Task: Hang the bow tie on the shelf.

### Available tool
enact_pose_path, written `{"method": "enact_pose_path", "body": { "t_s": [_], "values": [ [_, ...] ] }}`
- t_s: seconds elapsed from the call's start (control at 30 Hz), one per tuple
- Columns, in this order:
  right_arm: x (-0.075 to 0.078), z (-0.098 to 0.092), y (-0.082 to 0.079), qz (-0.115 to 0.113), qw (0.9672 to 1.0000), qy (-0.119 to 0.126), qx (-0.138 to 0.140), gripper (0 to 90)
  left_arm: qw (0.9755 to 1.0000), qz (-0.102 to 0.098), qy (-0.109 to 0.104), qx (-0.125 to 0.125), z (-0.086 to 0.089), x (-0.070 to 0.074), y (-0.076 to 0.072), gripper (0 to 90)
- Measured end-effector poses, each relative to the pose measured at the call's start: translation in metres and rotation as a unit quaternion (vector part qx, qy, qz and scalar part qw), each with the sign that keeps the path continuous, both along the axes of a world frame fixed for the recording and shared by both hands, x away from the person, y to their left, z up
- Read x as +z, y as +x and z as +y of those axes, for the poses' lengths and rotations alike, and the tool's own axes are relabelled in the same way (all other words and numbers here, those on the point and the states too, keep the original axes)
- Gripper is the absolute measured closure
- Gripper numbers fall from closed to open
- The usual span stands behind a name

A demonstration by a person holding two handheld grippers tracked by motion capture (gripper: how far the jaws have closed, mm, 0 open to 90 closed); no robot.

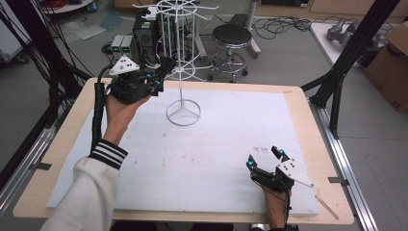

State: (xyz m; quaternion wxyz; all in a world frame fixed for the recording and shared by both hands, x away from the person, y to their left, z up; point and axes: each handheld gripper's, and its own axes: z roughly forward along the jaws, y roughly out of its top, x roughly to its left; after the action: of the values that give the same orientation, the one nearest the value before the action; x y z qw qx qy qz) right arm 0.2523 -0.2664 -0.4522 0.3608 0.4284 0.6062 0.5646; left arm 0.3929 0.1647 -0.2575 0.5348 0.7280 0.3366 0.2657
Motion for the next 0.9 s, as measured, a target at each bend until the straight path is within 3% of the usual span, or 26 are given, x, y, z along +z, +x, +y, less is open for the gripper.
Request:
{"method": "enact_pose_path", "body": {
  "t_s": [0.63, 0.9],
  "values": [
    [0.0, 0.0, 0.0, 0.003, 1.0, 0.003, 0.0, 9.1, 0.9992, 0.015, 0.037, 0.001, -0.016, -0.012, 0.004, 80.6],
    [0.0, 0.0, 0.0, 0.003, 1.0, 0.002, 0.0, 9.1, 0.999, 0.026, 0.035, 0.001, -0.015, -0.023, 0.004, 80.5]
  ]
}}
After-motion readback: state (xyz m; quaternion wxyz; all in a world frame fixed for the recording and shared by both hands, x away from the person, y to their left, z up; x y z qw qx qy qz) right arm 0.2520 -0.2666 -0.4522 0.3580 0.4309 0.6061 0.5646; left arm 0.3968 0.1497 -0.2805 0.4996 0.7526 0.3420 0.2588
